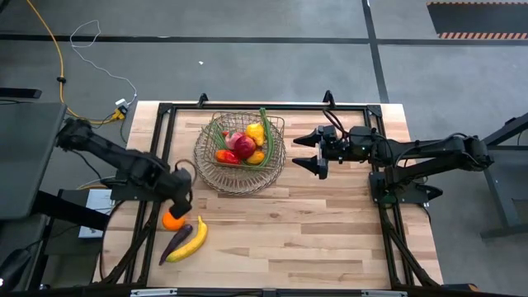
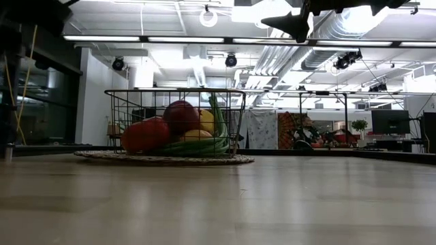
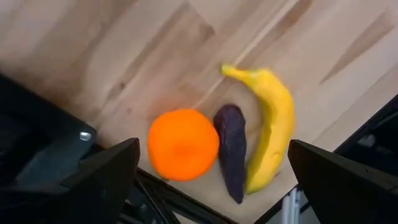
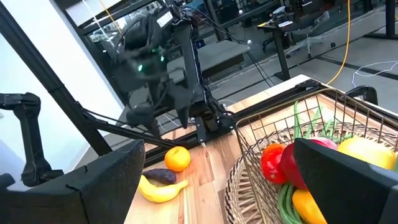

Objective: Build produce basket
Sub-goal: Put the orange into the wire basket

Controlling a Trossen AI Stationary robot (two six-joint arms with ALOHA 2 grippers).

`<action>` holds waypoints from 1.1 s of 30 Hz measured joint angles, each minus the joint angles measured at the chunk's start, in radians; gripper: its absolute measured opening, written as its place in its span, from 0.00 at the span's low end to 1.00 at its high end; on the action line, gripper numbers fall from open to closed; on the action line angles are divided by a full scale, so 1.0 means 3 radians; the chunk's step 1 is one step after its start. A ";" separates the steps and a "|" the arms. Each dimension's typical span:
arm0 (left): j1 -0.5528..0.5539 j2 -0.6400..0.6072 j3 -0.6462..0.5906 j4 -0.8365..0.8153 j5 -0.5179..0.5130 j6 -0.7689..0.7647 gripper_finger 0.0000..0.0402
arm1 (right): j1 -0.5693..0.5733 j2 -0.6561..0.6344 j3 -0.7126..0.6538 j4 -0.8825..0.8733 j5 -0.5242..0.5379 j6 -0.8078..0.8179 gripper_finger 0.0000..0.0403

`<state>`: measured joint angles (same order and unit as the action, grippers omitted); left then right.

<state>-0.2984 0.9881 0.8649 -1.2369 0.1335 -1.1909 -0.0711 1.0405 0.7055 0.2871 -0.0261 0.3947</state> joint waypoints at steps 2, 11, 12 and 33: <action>-0.0168 0.0083 -0.0133 0.0102 0.0060 -0.0036 0.99 | 0.0000 0.0000 0.0000 -0.0001 0.0000 -0.0004 0.99; -0.0519 0.0294 -0.0523 0.0259 0.0115 -0.0189 0.99 | 0.0000 0.0000 0.0000 -0.0055 0.0000 -0.0006 0.99; -0.0533 0.0296 -0.0542 0.0323 0.0128 -0.0218 0.99 | 0.0000 0.0000 0.0000 -0.0055 0.0000 -0.0007 0.99; -0.0737 0.0816 -0.0843 0.0917 0.0217 -0.0694 0.99 | -0.0004 -0.0001 -0.0001 -0.0193 0.0153 -0.0007 0.99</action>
<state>-0.5196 1.2330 0.6121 -0.9619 0.1986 -1.3992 -0.0723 1.0401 0.7052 0.2292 0.0196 0.3926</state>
